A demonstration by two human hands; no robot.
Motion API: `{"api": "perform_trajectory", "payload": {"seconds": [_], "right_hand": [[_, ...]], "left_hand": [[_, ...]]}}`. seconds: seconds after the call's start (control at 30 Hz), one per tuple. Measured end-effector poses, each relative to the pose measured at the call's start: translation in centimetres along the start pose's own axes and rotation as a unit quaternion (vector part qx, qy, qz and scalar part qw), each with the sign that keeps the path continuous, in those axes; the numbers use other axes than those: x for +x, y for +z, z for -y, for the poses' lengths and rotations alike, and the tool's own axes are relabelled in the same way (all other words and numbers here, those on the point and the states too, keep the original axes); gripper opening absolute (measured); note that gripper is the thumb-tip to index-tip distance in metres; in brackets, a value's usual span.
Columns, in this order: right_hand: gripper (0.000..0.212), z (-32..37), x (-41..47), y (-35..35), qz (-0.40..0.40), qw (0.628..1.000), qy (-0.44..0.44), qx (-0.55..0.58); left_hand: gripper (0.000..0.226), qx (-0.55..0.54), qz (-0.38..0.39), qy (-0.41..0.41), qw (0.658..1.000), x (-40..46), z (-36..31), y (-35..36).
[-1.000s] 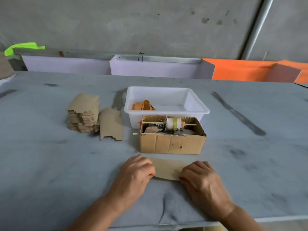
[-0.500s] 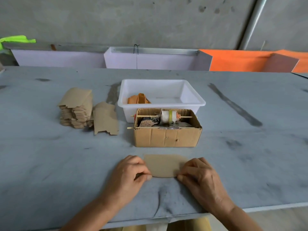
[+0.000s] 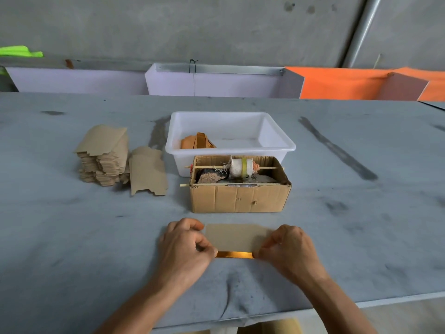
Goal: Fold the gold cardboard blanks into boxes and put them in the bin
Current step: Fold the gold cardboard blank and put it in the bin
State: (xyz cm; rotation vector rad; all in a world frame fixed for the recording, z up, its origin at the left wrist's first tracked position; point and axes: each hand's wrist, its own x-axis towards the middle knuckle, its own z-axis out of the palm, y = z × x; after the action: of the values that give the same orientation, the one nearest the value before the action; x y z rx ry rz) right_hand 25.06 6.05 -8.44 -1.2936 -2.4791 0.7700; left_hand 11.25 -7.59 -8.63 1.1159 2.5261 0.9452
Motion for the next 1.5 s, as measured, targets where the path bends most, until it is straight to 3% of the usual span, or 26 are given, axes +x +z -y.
{"api": "perform_trajectory", "payload": {"seconds": [0.37, 0.47, 0.57, 0.67, 0.77, 0.83, 0.93, 1.03, 1.17, 1.37, 1.5], "right_hand": [[0.032, 0.2, 0.0, -0.9, 0.051, 0.997, 0.026, 0.06], [0.033, 0.2, -0.1, -0.8, 0.051, 0.995, 0.032, 0.076], [0.032, 0.2, -0.4, -0.7, 0.032, 0.996, 0.019, 0.084], [0.016, 0.2, -1.4, -0.3, 0.0, 0.998, -0.026, 0.052], [0.016, 0.7, -2.8, 0.5, -0.119, 0.982, -0.14, -0.039], [0.019, 1.5, -3.9, 1.1, -0.146, 0.959, -0.239, -0.049], [0.021, 1.8, -4.9, 1.9, -0.085, 0.947, -0.298, -0.079], [0.011, -0.2, -4.6, 1.4, -0.049, 0.966, -0.241, -0.074], [0.025, -1.6, -3.6, 0.5, -0.048, 0.98, -0.184, -0.05], [0.025, 1.0, 0.3, -0.6, -0.091, 0.981, -0.166, -0.031], [0.034, 2.1, 2.5, -0.2, 0.014, 0.986, -0.119, -0.118]], "left_hand": [[0.03, 0.002, -0.034, -0.031, 0.999, 0.3, 0.3, -0.4], [0.023, 0.061, -0.065, 0.107, 0.99, -0.4, -0.1, -0.2], [0.022, 0.13, -0.07, 0.312, 0.939, -1.7, -0.9, 0.0], [0.039, 0.183, -0.047, 0.356, 0.915, -2.1, -1.1, 0.0], [0.022, 0.188, -0.041, 0.372, 0.908, -2.1, -1.0, 0.1], [0.023, 0.173, -0.04, 0.361, 0.915, -2.2, -1.1, 0.2], [0.025, 0.16, -0.02, 0.346, 0.924, -2.2, -0.9, 0.1], [0.037, 0.14, 0.006, 0.315, 0.939, -2.1, 0.0, 0.0], [0.028, 0.083, 0.03, 0.239, 0.967, -1.7, 0.8, -0.4], [0.015, 0.027, -0.073, 0.148, 0.986, 1.8, -0.7, -0.4], [0.03, 0.083, -0.038, 0.105, 0.99, 3.5, -0.9, 0.3]]}}
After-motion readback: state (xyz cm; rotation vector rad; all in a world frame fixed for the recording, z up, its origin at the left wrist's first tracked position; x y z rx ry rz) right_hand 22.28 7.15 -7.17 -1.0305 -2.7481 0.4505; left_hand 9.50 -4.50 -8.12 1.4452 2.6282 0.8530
